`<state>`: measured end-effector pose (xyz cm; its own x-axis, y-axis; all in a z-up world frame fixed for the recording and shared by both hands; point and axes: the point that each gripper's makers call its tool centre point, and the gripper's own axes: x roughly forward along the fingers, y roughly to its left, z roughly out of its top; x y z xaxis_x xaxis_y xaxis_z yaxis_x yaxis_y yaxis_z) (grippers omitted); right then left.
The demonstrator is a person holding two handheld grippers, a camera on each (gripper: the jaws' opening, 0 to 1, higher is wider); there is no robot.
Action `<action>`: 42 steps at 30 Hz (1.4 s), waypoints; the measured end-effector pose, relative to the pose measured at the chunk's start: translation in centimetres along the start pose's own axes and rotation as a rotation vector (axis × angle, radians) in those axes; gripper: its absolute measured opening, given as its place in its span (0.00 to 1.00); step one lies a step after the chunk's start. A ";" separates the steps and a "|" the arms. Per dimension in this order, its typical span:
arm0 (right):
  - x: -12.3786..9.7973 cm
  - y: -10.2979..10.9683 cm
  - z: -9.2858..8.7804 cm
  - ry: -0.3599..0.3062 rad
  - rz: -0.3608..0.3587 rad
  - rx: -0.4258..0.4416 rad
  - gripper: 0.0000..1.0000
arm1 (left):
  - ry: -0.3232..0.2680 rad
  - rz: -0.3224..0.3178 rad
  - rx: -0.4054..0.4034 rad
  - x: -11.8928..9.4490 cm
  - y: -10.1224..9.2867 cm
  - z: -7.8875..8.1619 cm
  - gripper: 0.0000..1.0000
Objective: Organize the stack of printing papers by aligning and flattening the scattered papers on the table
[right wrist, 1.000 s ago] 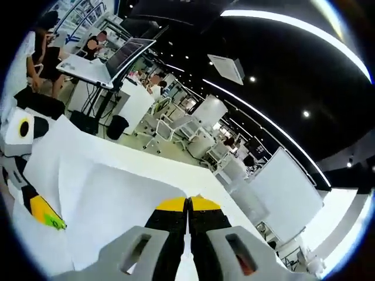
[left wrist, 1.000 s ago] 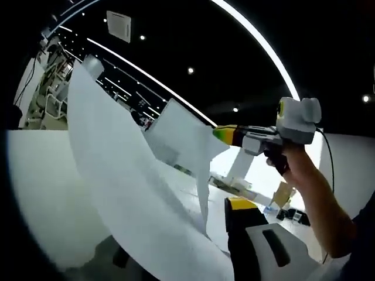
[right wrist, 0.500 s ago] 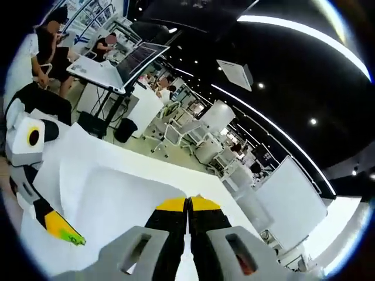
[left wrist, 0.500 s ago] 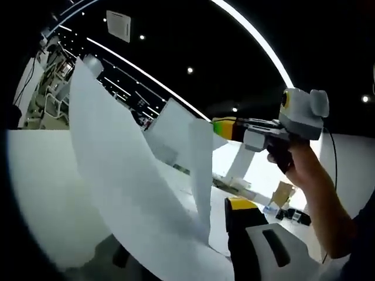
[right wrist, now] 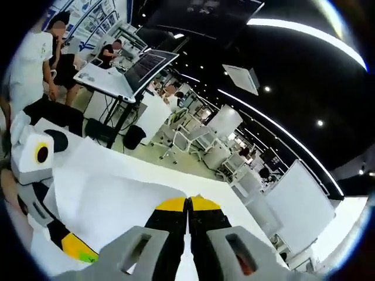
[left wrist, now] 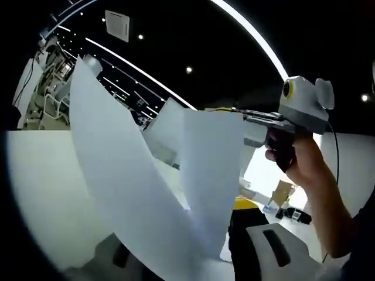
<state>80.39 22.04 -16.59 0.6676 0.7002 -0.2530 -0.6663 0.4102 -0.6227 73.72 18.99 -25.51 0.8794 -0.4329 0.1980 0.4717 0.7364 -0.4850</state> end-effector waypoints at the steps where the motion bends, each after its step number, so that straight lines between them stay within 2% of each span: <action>1: 0.0 0.1 0.1 -0.002 0.003 0.006 0.00 | 0.001 0.000 0.001 0.0 0.1 0.0 0.37; 11: 0.0 0.8 1.1 -0.024 0.020 0.020 0.00 | 0.046 -0.006 0.055 0.3 -0.3 -0.9 0.35; 20: -0.4 1.8 3.0 -0.063 0.039 0.034 0.00 | 0.041 -0.011 0.047 0.2 -0.3 -0.7 0.35; 33: -1.3 3.4 4.4 -0.083 0.070 0.011 0.00 | 0.034 -0.003 0.041 0.3 0.5 -0.5 0.33; 36: -1.5 3.6 4.7 -0.089 0.078 0.012 0.00 | 0.029 -0.007 0.037 0.3 0.7 -0.4 0.30; 42: -1.5 4.0 4.8 -0.089 0.091 0.008 0.00 | 0.008 -0.007 0.009 0.1 1.4 0.1 0.18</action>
<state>75.13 25.45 -15.20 0.5725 0.7838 -0.2406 -0.7255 0.3475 -0.5941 74.49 20.06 -26.12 0.8755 -0.4421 0.1950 0.4786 0.7379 -0.4759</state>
